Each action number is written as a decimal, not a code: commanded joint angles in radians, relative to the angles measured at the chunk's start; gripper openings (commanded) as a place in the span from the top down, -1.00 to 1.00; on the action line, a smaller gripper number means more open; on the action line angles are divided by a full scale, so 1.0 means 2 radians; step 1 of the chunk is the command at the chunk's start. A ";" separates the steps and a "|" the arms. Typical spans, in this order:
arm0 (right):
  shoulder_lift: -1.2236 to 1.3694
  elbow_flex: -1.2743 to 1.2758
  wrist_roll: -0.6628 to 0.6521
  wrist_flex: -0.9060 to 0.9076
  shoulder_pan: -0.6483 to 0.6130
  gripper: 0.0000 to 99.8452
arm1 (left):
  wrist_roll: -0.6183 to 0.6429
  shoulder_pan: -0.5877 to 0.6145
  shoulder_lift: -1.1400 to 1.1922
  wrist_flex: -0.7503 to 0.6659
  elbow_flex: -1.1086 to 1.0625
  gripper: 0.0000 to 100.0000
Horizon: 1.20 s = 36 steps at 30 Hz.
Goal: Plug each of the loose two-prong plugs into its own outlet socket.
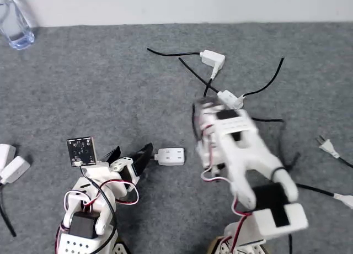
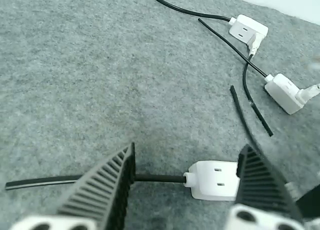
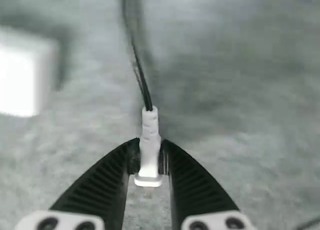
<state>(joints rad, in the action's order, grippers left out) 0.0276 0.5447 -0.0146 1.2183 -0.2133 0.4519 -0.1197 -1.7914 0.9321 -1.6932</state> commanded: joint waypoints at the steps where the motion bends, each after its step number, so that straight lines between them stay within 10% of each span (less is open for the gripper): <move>1: -0.053 -0.021 0.093 -0.008 0.076 0.98 | 0.001 -0.001 -0.003 0.002 0.004 0.38; 6: -0.099 -0.023 0.190 -0.010 0.142 0.98 | 0.001 -0.001 -0.003 0.002 0.004 0.38; 36: -0.095 0.027 0.318 0.134 0.043 0.98 | 0.001 0.000 -0.003 0.002 0.004 0.38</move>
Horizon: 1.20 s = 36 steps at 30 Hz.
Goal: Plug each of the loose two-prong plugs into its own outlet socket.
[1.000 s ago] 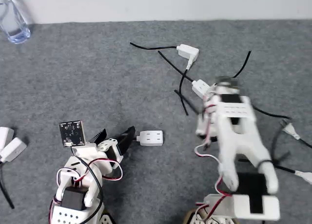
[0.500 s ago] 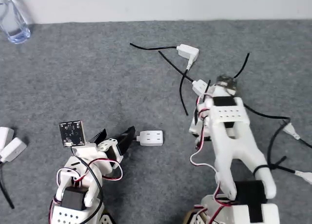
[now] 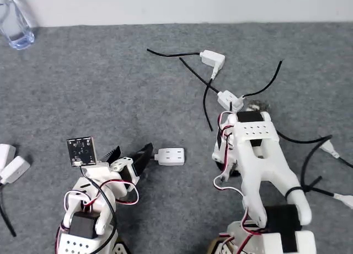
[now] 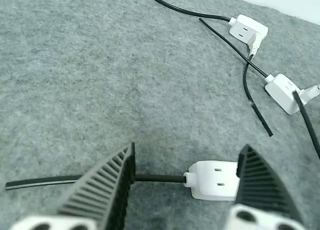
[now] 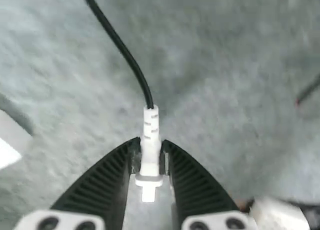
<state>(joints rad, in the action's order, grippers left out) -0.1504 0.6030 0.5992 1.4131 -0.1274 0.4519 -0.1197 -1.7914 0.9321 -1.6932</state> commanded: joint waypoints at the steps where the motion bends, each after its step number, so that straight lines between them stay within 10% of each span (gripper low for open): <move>1: -0.006 0.005 0.011 0.038 0.000 0.98 | 0.001 0.000 -0.003 0.002 0.004 0.38; 16: -0.010 0.078 0.328 -0.224 0.066 0.98 | 0.001 0.002 -0.003 0.002 0.004 0.38; 36: -0.011 0.077 0.257 -0.241 0.048 0.98 | 0.001 -0.001 -0.003 0.002 0.004 0.38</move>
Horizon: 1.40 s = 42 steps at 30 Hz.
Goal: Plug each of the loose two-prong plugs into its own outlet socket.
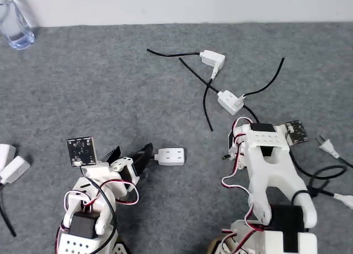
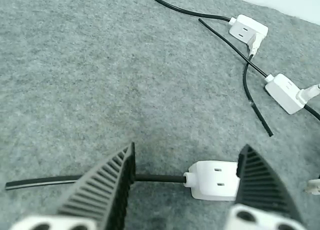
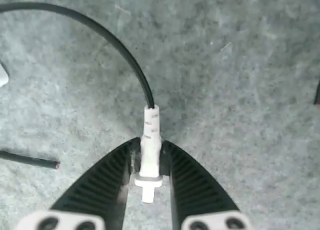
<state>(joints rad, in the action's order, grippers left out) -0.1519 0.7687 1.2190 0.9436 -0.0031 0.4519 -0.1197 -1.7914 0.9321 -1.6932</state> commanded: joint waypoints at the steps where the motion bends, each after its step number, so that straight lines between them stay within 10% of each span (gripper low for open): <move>1: -0.010 -0.005 -0.072 -0.007 -0.017 0.98 | 0.001 -0.001 -0.003 0.002 0.004 0.38; 24: -0.061 -0.048 -0.189 0.089 -0.045 -0.67 | 0.001 -0.001 -0.003 0.002 0.004 0.38; 32: -0.150 -0.064 -0.497 0.145 -0.041 -0.67 | 0.001 -0.001 -0.003 0.002 0.004 0.38; 38: -0.165 -0.036 -0.968 0.293 -0.021 -0.67 | 0.001 0.001 -0.003 0.002 0.004 0.38; 42: -0.163 -0.032 -0.986 0.301 0.016 -0.67 | 0.001 -0.001 -0.003 0.002 0.004 0.38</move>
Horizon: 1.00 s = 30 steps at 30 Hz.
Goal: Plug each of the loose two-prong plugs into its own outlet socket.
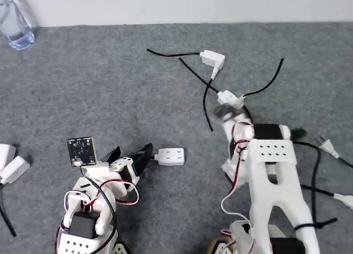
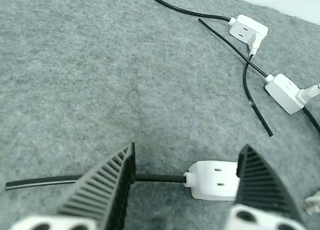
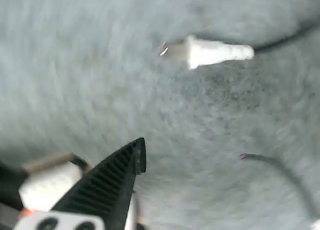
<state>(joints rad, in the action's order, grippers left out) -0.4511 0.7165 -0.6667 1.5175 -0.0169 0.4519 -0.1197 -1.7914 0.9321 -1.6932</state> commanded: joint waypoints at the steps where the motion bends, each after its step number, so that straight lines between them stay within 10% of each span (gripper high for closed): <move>1: -0.013 -0.006 -0.029 0.014 0.030 -0.67 | 0.001 -0.001 -0.003 0.002 0.004 0.38; 8: -0.013 -0.007 0.094 0.071 0.077 -0.67 | 0.001 -0.001 -0.003 0.002 0.004 0.38; 20: -0.013 -0.015 -0.081 0.131 0.073 -0.64 | 0.001 -0.001 -0.003 0.002 0.004 0.38; 30: -0.012 -0.007 -0.076 0.043 0.072 0.49 | 0.001 -0.002 -0.003 0.002 0.004 0.38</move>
<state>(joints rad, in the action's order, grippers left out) -0.4511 0.7165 -0.8186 1.6985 0.1197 0.4519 -0.1197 -1.7914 0.9321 -1.6932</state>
